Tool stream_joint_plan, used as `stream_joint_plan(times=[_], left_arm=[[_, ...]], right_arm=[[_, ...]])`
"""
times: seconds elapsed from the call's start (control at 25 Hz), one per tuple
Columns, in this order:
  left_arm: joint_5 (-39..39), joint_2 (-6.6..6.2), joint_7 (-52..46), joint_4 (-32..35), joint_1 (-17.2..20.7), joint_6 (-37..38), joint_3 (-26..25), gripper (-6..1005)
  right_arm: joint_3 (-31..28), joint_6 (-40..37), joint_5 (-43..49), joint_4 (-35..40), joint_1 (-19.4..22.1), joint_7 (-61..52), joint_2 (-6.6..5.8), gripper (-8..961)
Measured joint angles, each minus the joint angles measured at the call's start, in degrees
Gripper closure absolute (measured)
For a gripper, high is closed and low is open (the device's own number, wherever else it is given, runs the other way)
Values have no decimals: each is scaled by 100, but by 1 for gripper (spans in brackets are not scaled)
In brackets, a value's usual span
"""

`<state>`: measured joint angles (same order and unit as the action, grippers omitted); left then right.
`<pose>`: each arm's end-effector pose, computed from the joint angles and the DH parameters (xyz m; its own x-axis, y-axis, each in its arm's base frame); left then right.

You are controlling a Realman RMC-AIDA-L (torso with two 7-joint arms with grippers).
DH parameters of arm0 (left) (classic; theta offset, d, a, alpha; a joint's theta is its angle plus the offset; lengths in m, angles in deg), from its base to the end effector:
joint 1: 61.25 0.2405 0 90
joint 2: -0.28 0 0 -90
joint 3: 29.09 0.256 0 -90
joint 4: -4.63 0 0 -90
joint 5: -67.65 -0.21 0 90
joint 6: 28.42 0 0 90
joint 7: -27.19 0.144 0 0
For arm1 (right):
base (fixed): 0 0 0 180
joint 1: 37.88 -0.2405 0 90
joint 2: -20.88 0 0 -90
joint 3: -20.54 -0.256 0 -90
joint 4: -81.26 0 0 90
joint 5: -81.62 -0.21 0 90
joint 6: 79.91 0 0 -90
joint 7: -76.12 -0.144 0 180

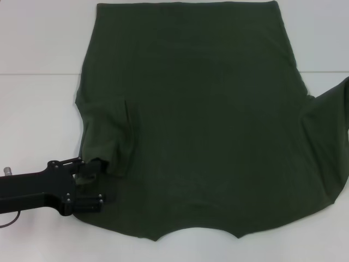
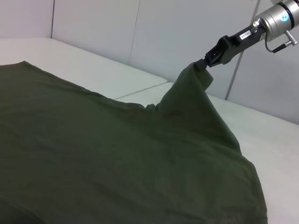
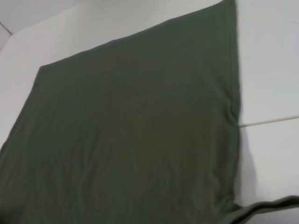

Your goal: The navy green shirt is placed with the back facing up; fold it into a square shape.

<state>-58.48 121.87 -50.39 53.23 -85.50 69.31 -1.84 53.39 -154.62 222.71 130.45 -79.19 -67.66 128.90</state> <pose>-0.2991 0.2910 0.0285 0.8132 0.3597 0.4575 0.4917 -0.8451 -0.2097 0.2786 0.4270 0.1344 0.3019 -0.7781 -0.5508 -0.9391 -0.1434 -0.3122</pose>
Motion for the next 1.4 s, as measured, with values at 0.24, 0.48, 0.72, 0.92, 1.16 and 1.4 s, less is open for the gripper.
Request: stream_joint_plan(times=[0.24,0.48,0.72,0.92,1.16,1.4], left_arm=[[0,5,-12,-1,-7,0,8,122],[-3,7,-18,1,-8,0,15,122],[-8,5,-21,-17,-1,0,15,123],[-9,5,-21,-37,1,0,34,123],[-9,10,-21,-37,8,-4,42,122],[-9,13,-21,-36,8,-8,44,122]], right_arm=[[150,-105,-24,-44,-105,47,59,945],[589,-104,-29,-91,-426,39,230,946],[1100,-17,31,-288,-874,-46,469,946],[1599,302,36,-515,-1035,-169,593,945],[1866,525,25,-630,-1032,-312,619,918],[1810,507,-80,-629,-981,-216,631,757]])
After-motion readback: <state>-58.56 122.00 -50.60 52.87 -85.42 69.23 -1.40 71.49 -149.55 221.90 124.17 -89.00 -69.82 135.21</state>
